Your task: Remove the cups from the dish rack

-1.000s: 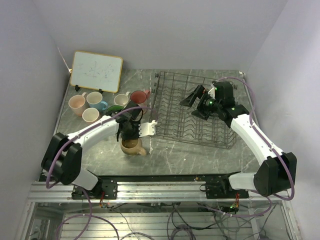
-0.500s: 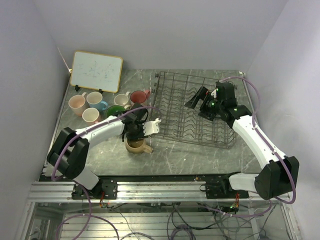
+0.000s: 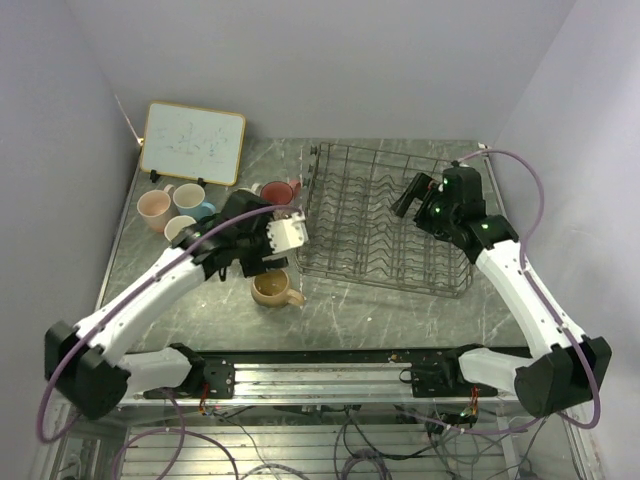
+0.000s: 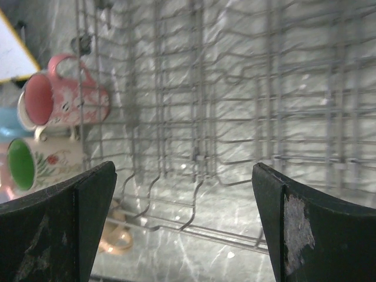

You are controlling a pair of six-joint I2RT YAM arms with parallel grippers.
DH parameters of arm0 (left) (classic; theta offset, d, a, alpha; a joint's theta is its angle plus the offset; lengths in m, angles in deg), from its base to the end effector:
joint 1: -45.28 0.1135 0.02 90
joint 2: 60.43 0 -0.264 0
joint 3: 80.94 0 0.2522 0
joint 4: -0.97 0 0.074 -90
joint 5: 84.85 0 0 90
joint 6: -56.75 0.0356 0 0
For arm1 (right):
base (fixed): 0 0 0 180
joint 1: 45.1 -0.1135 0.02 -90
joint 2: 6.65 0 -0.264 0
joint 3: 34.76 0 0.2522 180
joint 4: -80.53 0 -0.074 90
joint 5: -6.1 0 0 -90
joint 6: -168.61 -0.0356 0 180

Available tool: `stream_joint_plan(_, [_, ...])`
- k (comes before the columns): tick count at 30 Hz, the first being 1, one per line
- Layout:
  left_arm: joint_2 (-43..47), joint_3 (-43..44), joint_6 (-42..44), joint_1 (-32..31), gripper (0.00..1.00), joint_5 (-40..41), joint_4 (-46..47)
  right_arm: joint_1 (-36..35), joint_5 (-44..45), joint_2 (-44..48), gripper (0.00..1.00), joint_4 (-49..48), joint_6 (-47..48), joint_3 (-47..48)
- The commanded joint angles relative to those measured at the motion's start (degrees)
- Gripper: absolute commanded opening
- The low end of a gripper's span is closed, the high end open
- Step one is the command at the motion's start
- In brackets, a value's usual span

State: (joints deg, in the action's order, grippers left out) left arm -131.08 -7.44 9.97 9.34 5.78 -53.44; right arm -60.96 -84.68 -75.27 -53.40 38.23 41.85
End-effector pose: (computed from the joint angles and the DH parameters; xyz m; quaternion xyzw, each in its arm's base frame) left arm 0.2047 -0.1479 0.2893 0.6002 0.7289 0.0261 0.3282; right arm 0.2498 0.0715 0.3268 0.1880 0.8792 0.2117 0.3832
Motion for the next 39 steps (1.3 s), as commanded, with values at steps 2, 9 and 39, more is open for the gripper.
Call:
stream_joint_plan(2, [11.2, -1.2, -5.3, 7.0, 0.99, 2.4, 6.3, 0.2, 20.1, 6.0, 1.00, 1.1, 2.7, -0.9])
stream_joint_plan(9, [22.2, -17.7, -11.4, 21.5, 0.99, 5.0, 29.3, 0.2, 28.4, 14.5, 1.00, -12.4, 11.1, -15.1])
stream_joint_plan(39, [43.7, -55.5, -40.8, 33.7, 0.92, -3.3, 54.1, 0.2, 45.4, 37.9, 1.00, -43.0, 28.4, -57.3])
